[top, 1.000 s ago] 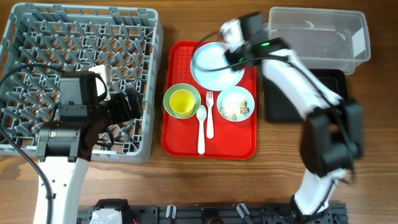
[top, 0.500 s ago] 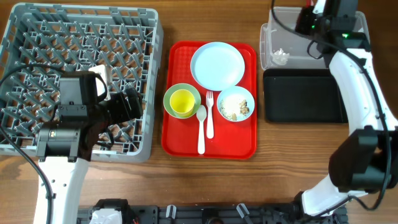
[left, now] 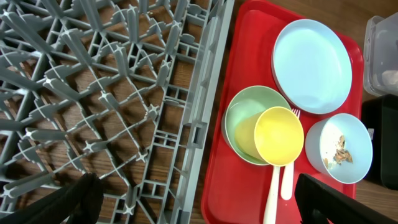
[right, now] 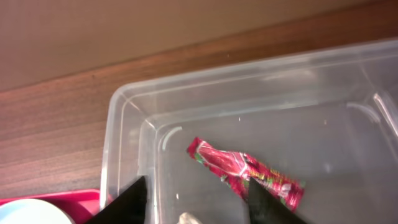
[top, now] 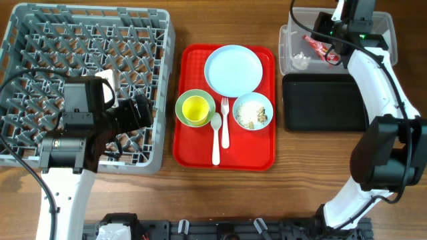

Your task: Sort waste into correct bins and load items into the dishwasher rack

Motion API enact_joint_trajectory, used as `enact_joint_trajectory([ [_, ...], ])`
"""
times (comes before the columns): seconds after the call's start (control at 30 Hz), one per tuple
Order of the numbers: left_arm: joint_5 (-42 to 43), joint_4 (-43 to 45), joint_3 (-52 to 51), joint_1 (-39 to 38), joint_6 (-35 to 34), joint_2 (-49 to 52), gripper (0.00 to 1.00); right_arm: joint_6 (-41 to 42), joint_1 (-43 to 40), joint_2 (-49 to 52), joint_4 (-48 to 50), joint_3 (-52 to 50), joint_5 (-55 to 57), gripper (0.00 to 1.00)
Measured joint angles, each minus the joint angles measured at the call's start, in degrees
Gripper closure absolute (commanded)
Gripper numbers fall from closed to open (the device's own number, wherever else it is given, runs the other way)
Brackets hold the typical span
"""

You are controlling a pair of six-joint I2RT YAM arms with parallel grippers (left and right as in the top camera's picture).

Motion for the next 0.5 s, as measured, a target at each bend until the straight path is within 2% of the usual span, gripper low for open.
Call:
enact_joint_trajectory([
  [0.07, 0.0, 0.0, 0.0, 0.0, 0.0, 0.0, 0.00, -0.1, 0.0, 0.0, -1.0, 0.0, 0.6, 0.85],
  [0.1, 0.0, 0.0, 0.0, 0.0, 0.0, 0.0, 0.00, -0.1, 0.0, 0.0, -1.3, 0.0, 0.8, 0.86],
  [0.37, 0.0, 0.0, 0.0, 0.0, 0.0, 0.0, 0.00, -0.3, 0.0, 2.0, -3.7, 0.0, 2.5, 0.84],
  [0.5, 0.0, 0.0, 0.0, 0.0, 0.0, 0.0, 0.00, -0.3, 0.0, 4.2, -6.6, 0.0, 3.5, 0.87],
])
